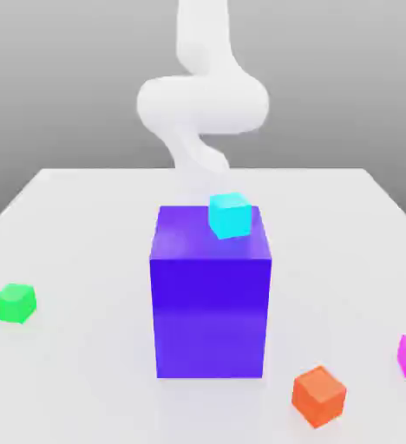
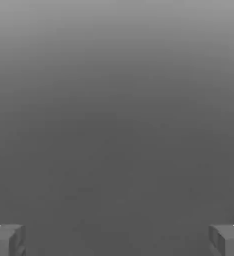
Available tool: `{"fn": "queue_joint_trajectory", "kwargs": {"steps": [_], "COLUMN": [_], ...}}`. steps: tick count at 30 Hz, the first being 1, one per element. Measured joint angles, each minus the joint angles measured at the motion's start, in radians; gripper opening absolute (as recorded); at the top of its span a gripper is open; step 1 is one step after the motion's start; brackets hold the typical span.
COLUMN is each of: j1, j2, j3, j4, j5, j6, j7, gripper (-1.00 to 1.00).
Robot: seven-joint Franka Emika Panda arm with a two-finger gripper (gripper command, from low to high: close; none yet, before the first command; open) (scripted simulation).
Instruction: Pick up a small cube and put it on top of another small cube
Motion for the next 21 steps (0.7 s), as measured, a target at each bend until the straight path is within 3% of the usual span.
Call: {"fn": "queue_joint_trajectory", "kwargs": {"steps": [11,17,21], "j1": [0.007,0.045,0.132], "j2": [0.395,0.618,0.772], "j3": [0.259,0.374,0.393], "j4": [-0.042,-0.063,-0.076], "j5": [-0.047,-0.143,-0.224], "j6": [0.145,0.220,0.267], "j7": [0.341,0.575,0.742], "gripper": [0.00,0.00,0.00]}}
